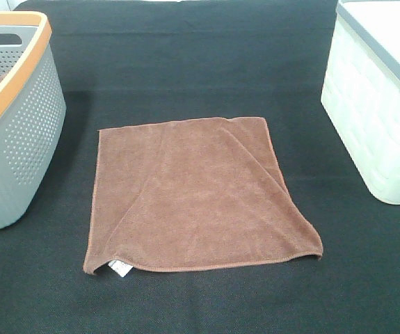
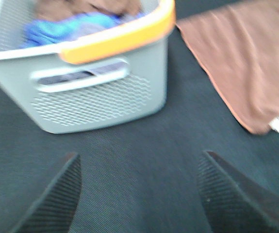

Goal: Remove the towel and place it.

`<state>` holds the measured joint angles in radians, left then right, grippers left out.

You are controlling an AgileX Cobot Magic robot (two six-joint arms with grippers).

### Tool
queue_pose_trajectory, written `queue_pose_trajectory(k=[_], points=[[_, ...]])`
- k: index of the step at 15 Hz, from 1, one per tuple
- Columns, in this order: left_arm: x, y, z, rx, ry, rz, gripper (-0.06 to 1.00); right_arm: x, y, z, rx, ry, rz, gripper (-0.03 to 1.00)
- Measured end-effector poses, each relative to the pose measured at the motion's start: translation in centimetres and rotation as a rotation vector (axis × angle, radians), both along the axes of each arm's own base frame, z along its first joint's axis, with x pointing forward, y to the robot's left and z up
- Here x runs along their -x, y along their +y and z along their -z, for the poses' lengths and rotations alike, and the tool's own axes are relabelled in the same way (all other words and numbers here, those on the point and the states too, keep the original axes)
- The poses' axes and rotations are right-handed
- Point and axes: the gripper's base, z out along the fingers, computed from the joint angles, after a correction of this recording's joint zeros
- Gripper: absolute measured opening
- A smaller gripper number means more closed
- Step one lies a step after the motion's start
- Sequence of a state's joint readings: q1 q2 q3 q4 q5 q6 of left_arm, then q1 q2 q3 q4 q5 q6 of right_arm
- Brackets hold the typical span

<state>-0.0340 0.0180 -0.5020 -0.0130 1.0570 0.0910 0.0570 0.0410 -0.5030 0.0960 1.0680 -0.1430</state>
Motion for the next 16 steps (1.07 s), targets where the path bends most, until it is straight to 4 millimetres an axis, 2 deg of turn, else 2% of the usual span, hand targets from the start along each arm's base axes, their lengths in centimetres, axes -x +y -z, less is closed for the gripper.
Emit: queue_pose_trajectory(k=[3, 16], points=[[0.35, 0.10, 0.01, -0.010, -0.023, -0.036, 0.65, 0.62, 0.01, 0.02, -0.003, -0.047, 0.040, 0.78], [0.35, 0.10, 0.01, -0.010, -0.023, -0.036, 0.65, 0.65, 0.07, 0.02, -0.009, -0.049, 0.036, 0.78]])
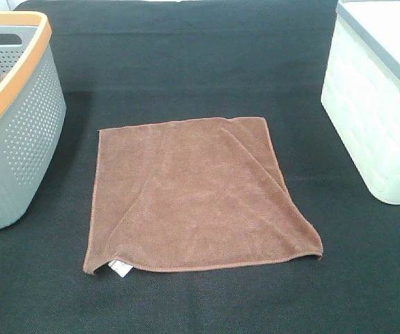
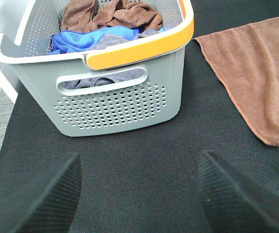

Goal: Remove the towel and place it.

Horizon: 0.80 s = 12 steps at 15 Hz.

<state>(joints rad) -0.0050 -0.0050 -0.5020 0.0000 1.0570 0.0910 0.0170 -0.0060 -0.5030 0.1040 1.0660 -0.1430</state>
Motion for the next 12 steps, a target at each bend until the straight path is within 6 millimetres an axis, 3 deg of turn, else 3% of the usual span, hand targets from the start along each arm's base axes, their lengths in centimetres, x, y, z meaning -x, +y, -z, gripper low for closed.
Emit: queue_pose_trajectory(k=[12], points=[[0.00, 0.00, 0.00, 0.000, 0.000, 0.000, 0.65, 0.00, 0.00, 0.00, 0.000, 0.000, 0.000, 0.78]])
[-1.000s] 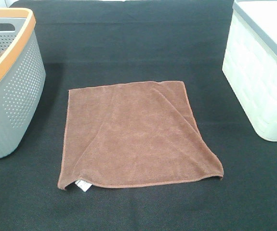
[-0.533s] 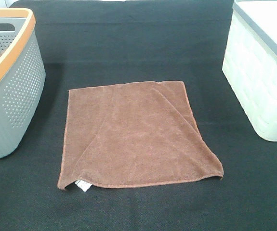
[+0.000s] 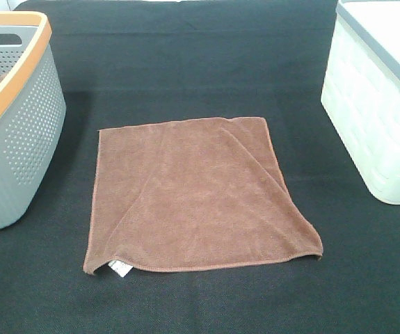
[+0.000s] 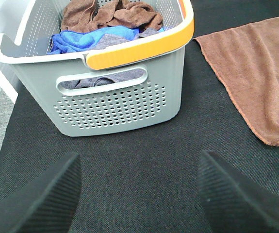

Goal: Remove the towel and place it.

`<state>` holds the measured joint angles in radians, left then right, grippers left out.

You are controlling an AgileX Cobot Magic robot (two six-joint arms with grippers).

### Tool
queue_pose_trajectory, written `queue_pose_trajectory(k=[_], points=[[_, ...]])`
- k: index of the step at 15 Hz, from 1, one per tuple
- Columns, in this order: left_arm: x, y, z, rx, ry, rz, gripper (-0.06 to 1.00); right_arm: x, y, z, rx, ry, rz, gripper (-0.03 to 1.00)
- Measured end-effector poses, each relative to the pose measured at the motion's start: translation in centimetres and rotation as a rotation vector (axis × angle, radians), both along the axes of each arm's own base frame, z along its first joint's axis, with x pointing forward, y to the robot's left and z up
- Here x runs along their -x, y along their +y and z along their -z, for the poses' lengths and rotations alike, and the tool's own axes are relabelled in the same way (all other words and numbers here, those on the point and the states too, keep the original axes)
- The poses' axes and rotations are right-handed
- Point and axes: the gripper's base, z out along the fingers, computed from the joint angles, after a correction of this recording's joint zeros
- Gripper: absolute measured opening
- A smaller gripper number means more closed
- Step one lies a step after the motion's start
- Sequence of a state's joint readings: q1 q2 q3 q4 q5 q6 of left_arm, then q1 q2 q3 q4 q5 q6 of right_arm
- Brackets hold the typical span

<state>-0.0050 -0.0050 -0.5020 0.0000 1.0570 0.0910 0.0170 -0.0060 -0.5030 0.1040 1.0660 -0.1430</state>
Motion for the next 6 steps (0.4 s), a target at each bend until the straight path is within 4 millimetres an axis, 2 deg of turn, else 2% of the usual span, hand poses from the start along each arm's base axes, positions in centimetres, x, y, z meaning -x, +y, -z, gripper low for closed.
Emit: queue_pose_trajectory(k=[6], points=[[0.00, 0.00, 0.00, 0.000, 0.000, 0.000, 0.65, 0.00, 0.00, 0.00, 0.000, 0.000, 0.000, 0.78]])
